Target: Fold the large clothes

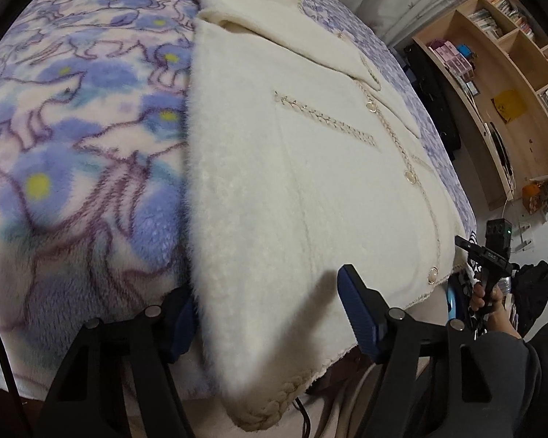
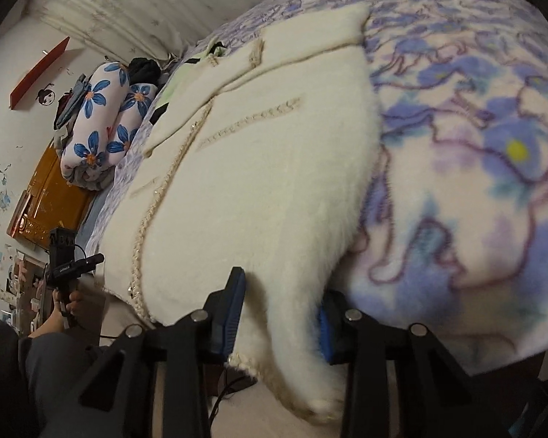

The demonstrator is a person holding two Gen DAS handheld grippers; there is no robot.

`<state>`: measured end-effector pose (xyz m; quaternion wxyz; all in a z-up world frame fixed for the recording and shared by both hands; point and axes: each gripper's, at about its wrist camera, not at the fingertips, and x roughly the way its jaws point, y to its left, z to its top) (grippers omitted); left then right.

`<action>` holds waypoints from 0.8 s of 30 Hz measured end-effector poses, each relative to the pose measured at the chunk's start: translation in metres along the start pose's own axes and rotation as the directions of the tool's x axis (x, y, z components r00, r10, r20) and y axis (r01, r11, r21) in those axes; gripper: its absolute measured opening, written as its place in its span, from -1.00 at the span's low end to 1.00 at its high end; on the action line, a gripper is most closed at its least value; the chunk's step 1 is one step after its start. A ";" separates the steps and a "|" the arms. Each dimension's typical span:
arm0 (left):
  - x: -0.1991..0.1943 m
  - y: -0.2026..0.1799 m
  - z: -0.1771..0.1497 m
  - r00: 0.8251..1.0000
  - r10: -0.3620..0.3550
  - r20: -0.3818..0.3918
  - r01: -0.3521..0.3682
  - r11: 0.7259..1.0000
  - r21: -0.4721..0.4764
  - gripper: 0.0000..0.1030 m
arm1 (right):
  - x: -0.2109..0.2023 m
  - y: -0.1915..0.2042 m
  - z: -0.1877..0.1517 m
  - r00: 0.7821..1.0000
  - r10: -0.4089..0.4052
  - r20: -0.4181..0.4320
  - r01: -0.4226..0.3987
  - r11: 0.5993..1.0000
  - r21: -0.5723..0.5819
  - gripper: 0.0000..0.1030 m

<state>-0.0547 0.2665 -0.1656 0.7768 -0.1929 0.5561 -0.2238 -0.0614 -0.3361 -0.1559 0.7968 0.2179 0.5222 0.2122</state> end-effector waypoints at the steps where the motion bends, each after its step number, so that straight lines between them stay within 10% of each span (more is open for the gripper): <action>1: 0.000 -0.002 0.001 1.000 0.003 -0.006 -0.003 1.000 0.006 0.34 | 0.005 -0.001 0.002 1.000 0.002 -0.002 -0.002 1.000 0.010 -0.34; 6: 0.009 -0.017 0.002 0.997 0.069 -0.020 -0.068 0.997 0.040 0.18 | 0.010 0.003 0.004 0.999 -0.034 0.023 0.033 0.999 0.039 -0.34; 11: 0.008 -0.029 0.007 0.994 0.109 -0.025 -0.110 0.993 -0.048 -0.75 | 0.005 0.022 0.004 0.991 -0.123 0.044 0.124 0.992 -0.012 -0.70; 24: -0.030 -0.061 -0.011 0.985 0.143 0.096 -0.127 0.980 -0.154 -0.84 | -0.041 0.063 0.003 0.977 -0.181 0.109 0.195 0.971 -0.137 -0.77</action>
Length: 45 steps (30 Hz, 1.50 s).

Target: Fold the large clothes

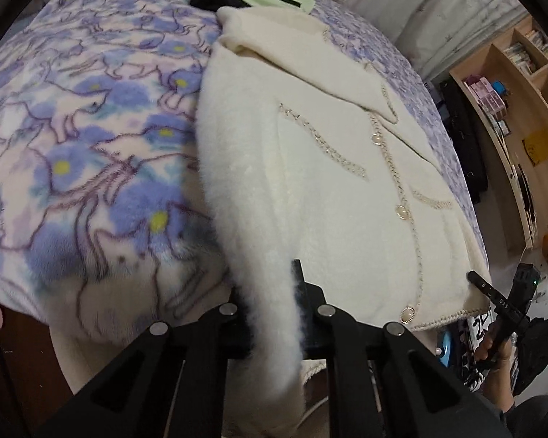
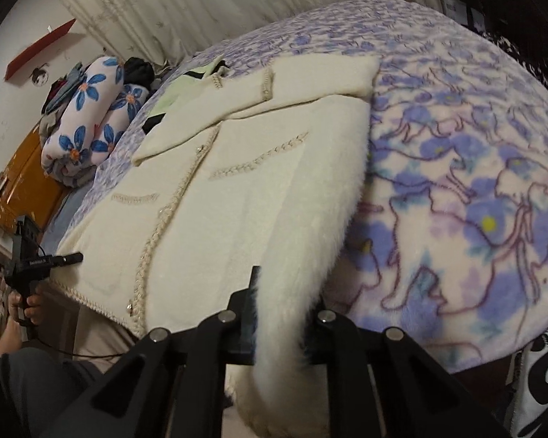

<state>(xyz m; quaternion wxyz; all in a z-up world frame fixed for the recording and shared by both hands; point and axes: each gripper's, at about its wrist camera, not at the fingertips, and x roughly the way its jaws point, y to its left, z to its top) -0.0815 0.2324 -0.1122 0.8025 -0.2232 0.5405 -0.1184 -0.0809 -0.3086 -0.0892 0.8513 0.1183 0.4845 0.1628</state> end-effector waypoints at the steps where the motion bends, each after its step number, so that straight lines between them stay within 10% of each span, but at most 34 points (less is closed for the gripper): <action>1: -0.003 -0.002 -0.002 1.000 -0.001 -0.001 0.001 1.000 0.001 -0.84 | -0.002 0.003 -0.001 1.000 -0.003 -0.004 0.003 1.000 -0.008 -0.77; 13: -0.024 0.019 -0.012 0.995 -0.076 -0.061 0.067 0.987 -0.146 -0.84 | -0.027 -0.003 -0.024 0.992 0.123 -0.018 -0.120 0.986 0.113 -0.78; 24: -0.037 -0.024 0.164 0.970 -0.165 0.179 0.188 0.974 -0.124 -0.83 | -0.027 0.001 0.164 0.967 0.178 0.184 -0.222 0.941 0.255 -0.74; 27: -0.014 -0.023 0.232 0.978 -0.128 0.162 0.152 0.977 -0.148 -0.42 | 0.003 -0.025 0.224 0.970 0.181 0.163 -0.233 0.884 0.405 -0.45; 29: -0.005 -0.014 0.267 0.970 -0.120 0.211 0.161 0.968 -0.191 0.64 | 0.018 -0.042 0.247 0.957 0.202 0.208 -0.277 0.850 0.448 0.44; 30: -0.003 -0.010 0.277 0.962 -0.099 0.253 0.155 0.966 -0.209 0.80 | 0.024 -0.048 0.254 0.954 0.198 0.226 -0.282 0.846 0.453 0.64; 37: 0.063 0.017 0.313 0.981 0.055 0.188 -0.021 0.983 -0.182 0.86 | 0.091 -0.075 0.268 0.991 0.013 0.135 -0.071 0.899 0.431 0.80; 45: 0.139 0.009 0.298 0.980 0.188 0.063 -0.194 0.975 0.107 0.54 | 0.157 -0.077 0.264 0.991 -0.128 0.026 0.117 0.962 0.247 0.77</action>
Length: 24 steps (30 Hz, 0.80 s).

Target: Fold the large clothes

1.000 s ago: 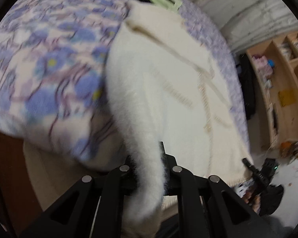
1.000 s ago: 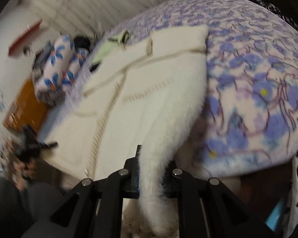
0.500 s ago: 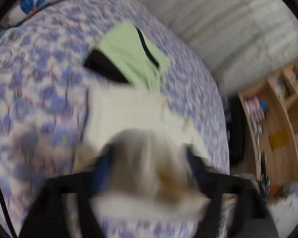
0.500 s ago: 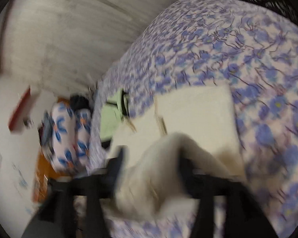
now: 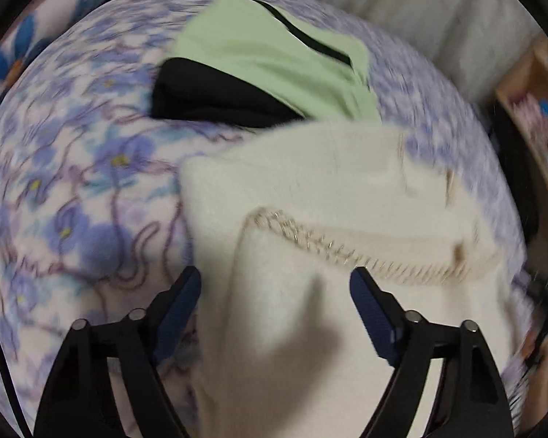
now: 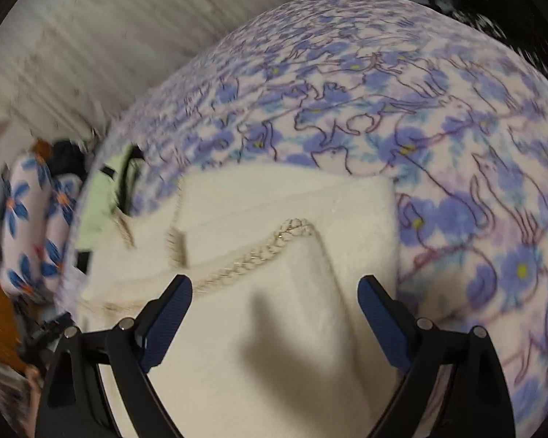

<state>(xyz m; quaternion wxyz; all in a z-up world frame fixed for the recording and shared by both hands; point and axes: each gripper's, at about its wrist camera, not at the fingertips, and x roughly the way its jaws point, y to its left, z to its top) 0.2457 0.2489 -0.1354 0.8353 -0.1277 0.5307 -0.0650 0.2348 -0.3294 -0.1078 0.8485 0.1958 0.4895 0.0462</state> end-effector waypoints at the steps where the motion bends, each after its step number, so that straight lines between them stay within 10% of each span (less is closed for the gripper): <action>1: 0.005 -0.004 -0.001 1.000 0.025 -0.004 -0.025 0.999 0.041 0.54 | 0.005 0.000 -0.001 1.000 -0.016 -0.008 0.015 1.000 -0.022 0.77; 10: 0.016 -0.021 -0.002 0.995 0.098 0.005 -0.096 0.964 0.247 0.49 | 0.049 0.025 -0.009 0.989 -0.132 -0.070 0.112 0.965 -0.237 0.34; 17: 0.020 -0.033 -0.007 0.973 0.215 0.084 -0.231 0.915 0.331 -0.61 | 0.041 0.035 -0.021 0.985 -0.170 0.002 0.163 0.941 -0.297 -0.60; 24: -0.010 -0.030 -0.010 0.957 0.236 0.169 -0.274 0.927 0.257 -0.72 | 0.015 0.042 -0.025 0.974 -0.191 0.122 0.219 0.934 -0.284 -0.74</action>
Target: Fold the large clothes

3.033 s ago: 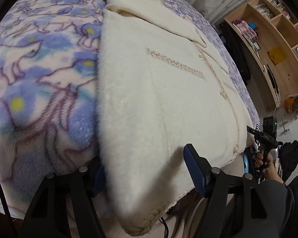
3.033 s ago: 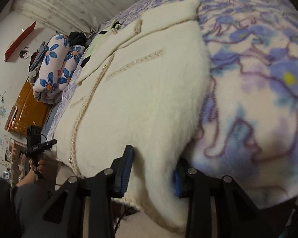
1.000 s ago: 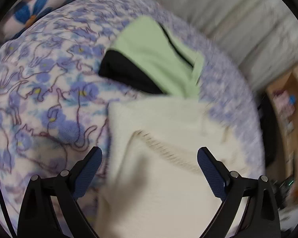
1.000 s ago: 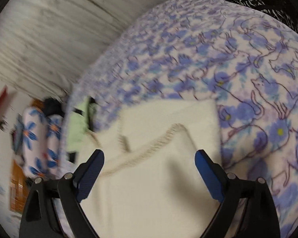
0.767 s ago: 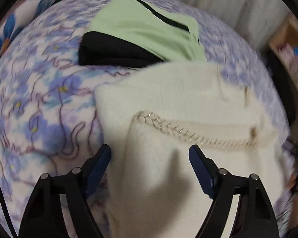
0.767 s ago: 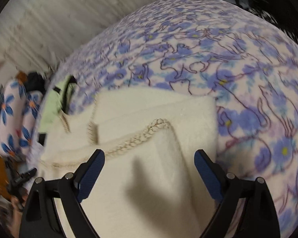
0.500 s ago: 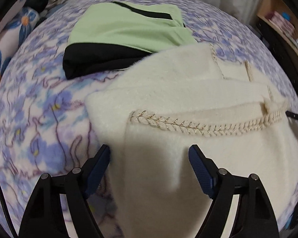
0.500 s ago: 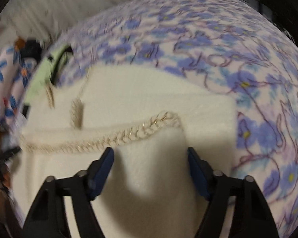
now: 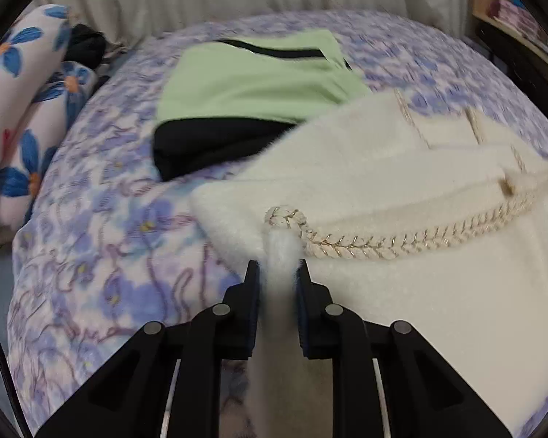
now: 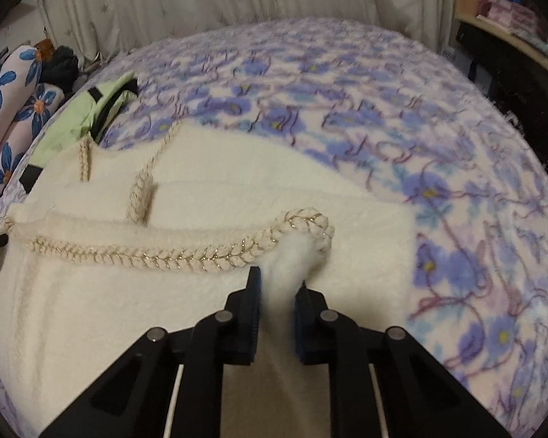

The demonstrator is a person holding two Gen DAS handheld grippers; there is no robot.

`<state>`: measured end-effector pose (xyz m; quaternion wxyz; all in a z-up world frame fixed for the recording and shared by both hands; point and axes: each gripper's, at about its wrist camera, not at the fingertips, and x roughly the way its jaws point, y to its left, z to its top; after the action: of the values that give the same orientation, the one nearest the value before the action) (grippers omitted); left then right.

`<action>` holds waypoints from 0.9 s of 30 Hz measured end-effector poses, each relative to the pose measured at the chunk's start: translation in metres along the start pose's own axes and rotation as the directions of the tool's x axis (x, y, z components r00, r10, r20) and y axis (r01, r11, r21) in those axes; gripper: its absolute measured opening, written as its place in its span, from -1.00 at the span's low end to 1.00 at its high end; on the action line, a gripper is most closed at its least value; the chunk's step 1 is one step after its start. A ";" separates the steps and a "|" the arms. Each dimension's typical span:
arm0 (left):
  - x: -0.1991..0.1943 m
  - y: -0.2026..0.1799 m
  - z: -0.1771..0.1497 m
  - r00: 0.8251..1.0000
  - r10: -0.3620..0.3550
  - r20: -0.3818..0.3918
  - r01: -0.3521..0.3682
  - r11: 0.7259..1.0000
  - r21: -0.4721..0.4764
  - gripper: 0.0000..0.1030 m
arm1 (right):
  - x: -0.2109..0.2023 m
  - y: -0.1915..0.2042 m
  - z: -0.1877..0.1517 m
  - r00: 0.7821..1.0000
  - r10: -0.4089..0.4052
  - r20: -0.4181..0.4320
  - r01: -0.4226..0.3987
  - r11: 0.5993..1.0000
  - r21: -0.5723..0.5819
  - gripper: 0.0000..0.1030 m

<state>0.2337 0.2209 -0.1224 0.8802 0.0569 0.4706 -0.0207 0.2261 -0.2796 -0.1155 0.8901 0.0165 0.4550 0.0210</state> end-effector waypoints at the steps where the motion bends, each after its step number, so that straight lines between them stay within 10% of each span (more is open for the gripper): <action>1: -0.006 0.001 0.000 1.000 0.008 0.017 -0.008 1.000 -0.016 -0.72 | -0.007 -0.002 0.001 1.000 -0.001 0.023 0.001 1.000 0.013 -0.74; 12: -0.047 0.007 0.057 0.974 0.088 0.210 -0.058 0.988 -0.145 -0.88 | -0.054 -0.025 0.055 0.973 -0.020 0.229 -0.012 0.991 0.135 -0.87; 21: 0.083 0.005 0.060 0.991 0.137 -0.011 -0.137 0.974 -0.181 -0.87 | 0.072 -0.026 0.058 0.993 -0.119 0.000 0.117 0.980 0.163 -0.87; 27: 0.092 0.011 0.051 0.994 0.110 0.013 -0.105 0.968 -0.230 -0.81 | 0.078 -0.042 0.048 0.996 -0.084 0.014 0.078 0.969 0.235 -0.87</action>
<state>0.3279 0.2274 -0.1703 0.8867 -0.0199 0.4548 0.0807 0.3118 -0.3175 -0.1522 0.8875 0.1028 0.4439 -0.0694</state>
